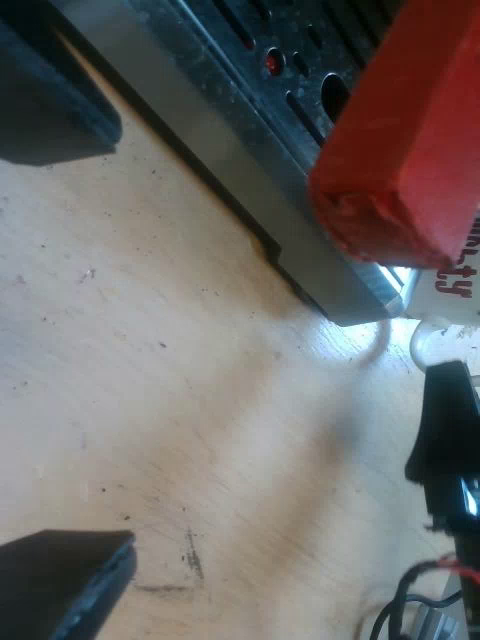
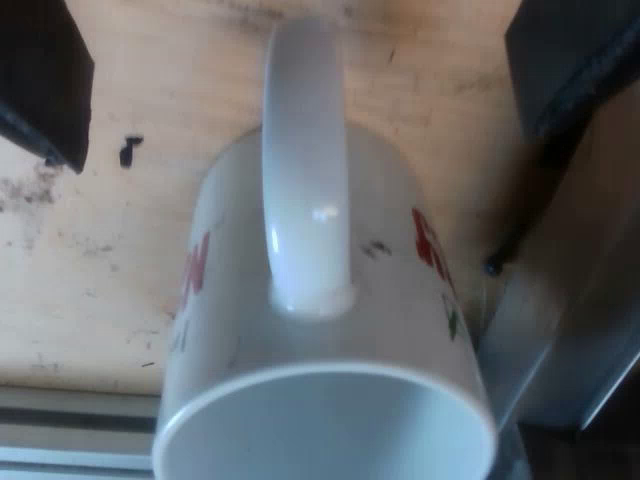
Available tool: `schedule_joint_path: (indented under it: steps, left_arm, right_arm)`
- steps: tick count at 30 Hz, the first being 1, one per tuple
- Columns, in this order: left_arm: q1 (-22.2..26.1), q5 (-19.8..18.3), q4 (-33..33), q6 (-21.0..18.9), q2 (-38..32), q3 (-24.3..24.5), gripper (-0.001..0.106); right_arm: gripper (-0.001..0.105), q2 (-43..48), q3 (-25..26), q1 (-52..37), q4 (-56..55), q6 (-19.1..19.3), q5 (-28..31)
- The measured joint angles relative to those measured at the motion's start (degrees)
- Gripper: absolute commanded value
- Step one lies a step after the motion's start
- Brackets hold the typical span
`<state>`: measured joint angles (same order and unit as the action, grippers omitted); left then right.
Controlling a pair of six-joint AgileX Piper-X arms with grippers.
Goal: Place mug into machine
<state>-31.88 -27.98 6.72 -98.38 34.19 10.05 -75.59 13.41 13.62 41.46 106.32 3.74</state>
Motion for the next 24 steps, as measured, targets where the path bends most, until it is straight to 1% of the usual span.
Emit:
schedule_joint_path:
  steps: [1, 4, 5, 7, 12, 13, 14, 15, 17, 19, 21, 22, 23, 24]
  left_arm:
    - [0.0, 0.0, 0.0, 0.0, 0.0, 0.0, 0.077]
    - [0.0, 0.0, 0.0, 0.0, 0.0, 0.0, 0.077]
    - [0.0, 0.0, 0.0, 0.0, 0.0, 0.0, 0.077]
    - [0.0, 0.0, 0.0, 0.0, 0.0, 0.0, 0.077]
    - [0.0, 0.0, 0.0, 0.0, 0.0, 0.0, 0.077]
    - [0.0, 0.0, 0.0, 0.0, 0.0, 0.0, 0.077]
    - [0.0, 0.0, 0.0, 0.0, 0.0, 0.0, 0.077]
    - [0.0, 0.0, 0.0, 0.0, 0.0, 0.0, 0.077]
    - [0.0, 0.0, 0.0, 0.0, 0.0, 0.0, 0.077]
    - [0.0, 0.0, 0.0, 0.0, 0.0, 0.0, 0.077]
    - [0.0, 0.0, 0.0, 0.0, 0.0, 0.0, 0.077]
    - [0.0, 0.0, 0.0, 0.0, 0.0, 0.0, 0.077]
    - [0.0, 0.0, 0.0, 0.0, 0.0, 0.0, 0.077]
    - [0.0, 0.0, 0.0, 0.0, 0.0, 0.0, 0.077]
  right_arm:
    - [0.085, -0.6, 0.5, 0.0, 0.2, 0.0, 0.1]
    - [0.085, -4.4, 4.3, 0.0, 0.8, 0.0, 0.3]
    - [0.085, -4.8, 4.7, 0.0, 0.8, 0.0, 0.3]
    - [0.085, -6.7, 6.6, 0.0, 0.8, -0.8, 0.3]
    - [0.084, -8.1, 7.2, 0.0, 0.8, -3.1, 0.3]
    - [0.077, -8.1, 7.2, 0.0, 0.1, -3.3, 0.3]
    - [0.076, -8.1, 7.2, 0.0, -0.2, -3.4, 0.3]
    - [0.064, -8.1, 7.2, 0.0, -0.7, -3.5, 0.3]
    - [0.048, -8.1, 7.2, 0.0, -1.3, -3.5, 0.3]
    - [0.029, -8.1, 7.2, 0.0, -2.0, -3.5, 0.3]
    - [0.021, -8.1, 7.3, 0.0, -2.8, -3.6, 0.3]
    - [0.013, -8.1, 7.3, 0.0, -3.7, -3.6, 0.3]
    - [0.012, -8.1, 7.3, 0.0, -3.9, -3.6, 0.3]
    - [0.000, -8.1, 7.3, 0.0, -4.2, -3.6, 0.3]
